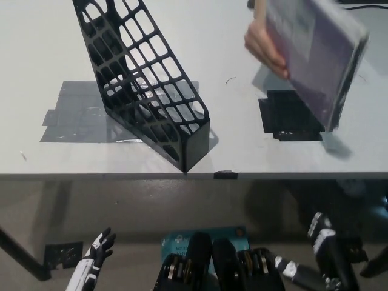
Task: A person hands a notebook to the robot and the robot grabs it with its right hand and places it in the magazine stand kept in the centre of the desk infront of it.
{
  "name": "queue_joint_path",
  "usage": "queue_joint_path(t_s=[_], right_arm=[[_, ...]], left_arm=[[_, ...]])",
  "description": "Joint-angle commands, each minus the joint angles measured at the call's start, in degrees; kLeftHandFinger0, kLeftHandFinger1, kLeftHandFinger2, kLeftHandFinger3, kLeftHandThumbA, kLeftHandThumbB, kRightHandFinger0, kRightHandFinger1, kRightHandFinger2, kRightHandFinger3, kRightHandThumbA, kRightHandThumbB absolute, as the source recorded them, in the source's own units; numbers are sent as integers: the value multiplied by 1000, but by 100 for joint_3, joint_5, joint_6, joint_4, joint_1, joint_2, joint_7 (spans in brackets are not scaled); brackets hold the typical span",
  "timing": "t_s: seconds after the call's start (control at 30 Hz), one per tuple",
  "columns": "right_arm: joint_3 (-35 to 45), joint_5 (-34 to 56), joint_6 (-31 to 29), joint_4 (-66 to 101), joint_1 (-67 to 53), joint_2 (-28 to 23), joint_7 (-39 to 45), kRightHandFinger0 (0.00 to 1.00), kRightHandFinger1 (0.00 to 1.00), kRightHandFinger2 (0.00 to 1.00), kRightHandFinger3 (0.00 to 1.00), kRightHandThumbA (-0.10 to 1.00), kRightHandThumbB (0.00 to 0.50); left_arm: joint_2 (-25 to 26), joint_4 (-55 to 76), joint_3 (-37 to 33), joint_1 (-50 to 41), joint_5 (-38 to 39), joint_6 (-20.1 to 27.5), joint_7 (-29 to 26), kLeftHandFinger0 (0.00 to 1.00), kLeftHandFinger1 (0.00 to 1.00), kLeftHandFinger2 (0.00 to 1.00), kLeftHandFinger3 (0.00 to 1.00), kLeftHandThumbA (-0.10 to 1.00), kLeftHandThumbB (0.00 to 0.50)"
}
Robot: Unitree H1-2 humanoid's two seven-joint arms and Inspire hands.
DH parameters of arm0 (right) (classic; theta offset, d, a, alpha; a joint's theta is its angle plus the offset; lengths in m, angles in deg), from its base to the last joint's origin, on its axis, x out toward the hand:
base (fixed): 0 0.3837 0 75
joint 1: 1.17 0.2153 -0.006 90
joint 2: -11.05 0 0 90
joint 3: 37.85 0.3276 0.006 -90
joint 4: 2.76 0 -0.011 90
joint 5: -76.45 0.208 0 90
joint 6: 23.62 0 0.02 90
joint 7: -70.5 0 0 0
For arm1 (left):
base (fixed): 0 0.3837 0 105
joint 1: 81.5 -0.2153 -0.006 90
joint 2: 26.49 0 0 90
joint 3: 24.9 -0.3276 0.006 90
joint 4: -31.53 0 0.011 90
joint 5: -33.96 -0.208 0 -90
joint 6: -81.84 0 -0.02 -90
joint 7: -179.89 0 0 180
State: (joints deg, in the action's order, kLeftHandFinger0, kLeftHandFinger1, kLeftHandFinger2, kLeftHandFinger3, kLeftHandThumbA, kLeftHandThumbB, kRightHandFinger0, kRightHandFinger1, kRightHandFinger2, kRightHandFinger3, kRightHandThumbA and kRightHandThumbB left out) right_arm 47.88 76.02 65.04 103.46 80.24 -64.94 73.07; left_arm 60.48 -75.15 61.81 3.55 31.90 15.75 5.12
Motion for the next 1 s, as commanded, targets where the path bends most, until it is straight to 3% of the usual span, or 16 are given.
queue_joint_path(t_s=[0.0,0.07,0.1,0.37,0.43,0.5,0.7,0.9,0.97], right_arm=[[243,64,-263,544,360,41,-187,1000,1000,1000,1000,1000,177],[335,34,-208,631,520,38,-219,1000,1000,1000,1000,1000,189],[399,13,-261,654,678,30,-243,1000,1000,1000,1000,1000,154],[872,-66,162,859,1515,13,-521,1000,1000,1000,1000,1000,213],[1017,-61,189,823,1747,2,-599,1000,1000,1000,1000,1000,206],[1126,-177,423,798,2006,-56,-656,1000,1000,1000,1000,1000,248],[1241,-214,508,561,2532,-126,-690,1000,1000,1000,1000,1000,245],[1170,-225,660,267,2925,-110,-701,1000,1000,1000,1000,1000,300],[1125,-197,705,128,3055,-114,-666,1000,1000,1000,1000,1000,291]], left_arm=[[85,36,-52,66,412,303,481,1000,1000,1000,1000,1000,500],[81,38,-49,49,448,303,566,1000,1000,1000,1000,1000,500],[79,35,-37,46,465,303,608,1000,1000,1000,1000,1000,500],[59,51,51,72,604,303,834,1000,1000,1000,1000,1000,500],[72,69,49,77,496,303,787,1000,1000,1000,1000,1000,500],[59,31,83,94,532,303,829,1000,1000,1000,1000,1000,500],[52,65,111,100,449,303,825,1000,1000,1000,1000,1000,500],[27,71,133,90,461,303,831,1000,1000,1000,1000,1000,500],[31,69,134,94,443,303,829,1000,1000,1000,1000,1000,500]])
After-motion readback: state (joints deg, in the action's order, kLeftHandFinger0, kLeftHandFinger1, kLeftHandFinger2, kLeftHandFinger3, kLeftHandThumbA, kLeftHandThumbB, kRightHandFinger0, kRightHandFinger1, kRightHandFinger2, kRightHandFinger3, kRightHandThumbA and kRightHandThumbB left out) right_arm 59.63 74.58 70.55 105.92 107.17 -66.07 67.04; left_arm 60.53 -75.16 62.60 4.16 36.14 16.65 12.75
